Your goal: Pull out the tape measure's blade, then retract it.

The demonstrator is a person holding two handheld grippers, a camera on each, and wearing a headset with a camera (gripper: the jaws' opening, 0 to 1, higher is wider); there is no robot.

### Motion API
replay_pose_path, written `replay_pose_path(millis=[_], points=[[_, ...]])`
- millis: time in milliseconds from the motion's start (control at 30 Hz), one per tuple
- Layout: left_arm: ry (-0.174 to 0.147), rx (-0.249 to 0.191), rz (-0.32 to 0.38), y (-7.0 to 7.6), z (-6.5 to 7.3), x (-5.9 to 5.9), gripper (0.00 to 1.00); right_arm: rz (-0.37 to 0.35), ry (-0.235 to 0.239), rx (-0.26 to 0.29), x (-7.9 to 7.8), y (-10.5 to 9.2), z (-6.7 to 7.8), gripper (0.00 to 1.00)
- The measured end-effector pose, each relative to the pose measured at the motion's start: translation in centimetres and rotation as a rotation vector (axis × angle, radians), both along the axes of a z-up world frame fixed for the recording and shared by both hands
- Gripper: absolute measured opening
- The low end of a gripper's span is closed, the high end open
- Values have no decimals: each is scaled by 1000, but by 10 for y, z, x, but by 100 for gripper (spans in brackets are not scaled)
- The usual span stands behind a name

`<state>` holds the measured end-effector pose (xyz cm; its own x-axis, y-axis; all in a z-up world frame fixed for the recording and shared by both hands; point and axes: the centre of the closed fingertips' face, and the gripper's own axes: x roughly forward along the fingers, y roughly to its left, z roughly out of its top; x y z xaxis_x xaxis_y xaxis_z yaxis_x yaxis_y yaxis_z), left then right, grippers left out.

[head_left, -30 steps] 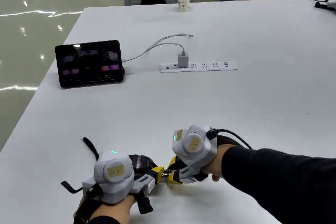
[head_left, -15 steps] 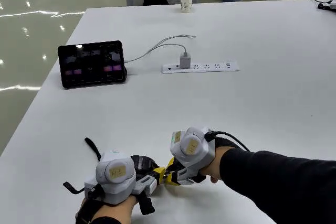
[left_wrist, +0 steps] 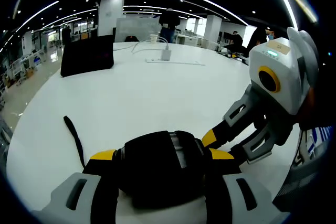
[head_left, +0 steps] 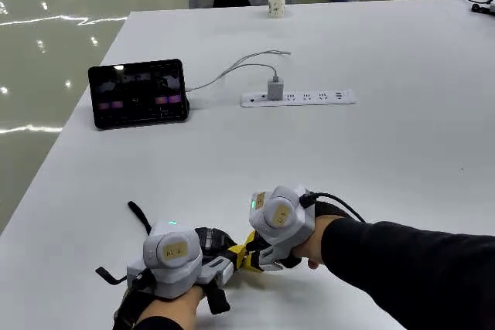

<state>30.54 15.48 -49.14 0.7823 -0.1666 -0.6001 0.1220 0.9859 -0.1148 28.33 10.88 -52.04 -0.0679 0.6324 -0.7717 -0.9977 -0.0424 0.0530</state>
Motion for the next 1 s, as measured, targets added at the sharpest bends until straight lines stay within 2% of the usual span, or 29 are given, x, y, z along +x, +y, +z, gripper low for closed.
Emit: replay_pose_path(millis=[333, 533, 633, 667, 800, 933, 1000], points=[[3, -2, 2, 0, 0, 0, 63, -25, 13, 6, 0, 0, 0, 12], [-3, 4, -4, -1, 0, 0, 64, -37, 2, 5, 0, 1, -1, 12], [-6, 1, -34, -1, 1, 0, 64, -33, -27, -1, -2, 0, -1, 13], [1, -1, -38, -1, 0, 0, 64, -32, -32, -3, -2, -1, -1, 13], [15, -6, -56, -2, 0, 0, 64, -79, -1, -9, 1, -8, 0, 15], [18, -15, -91, -2, 0, 2, 65, -97, 2, -5, 2, -16, 4, 18], [23, -35, -100, -2, 1, 1, 65, -112, 7, 3, 3, -20, 7, 19]])
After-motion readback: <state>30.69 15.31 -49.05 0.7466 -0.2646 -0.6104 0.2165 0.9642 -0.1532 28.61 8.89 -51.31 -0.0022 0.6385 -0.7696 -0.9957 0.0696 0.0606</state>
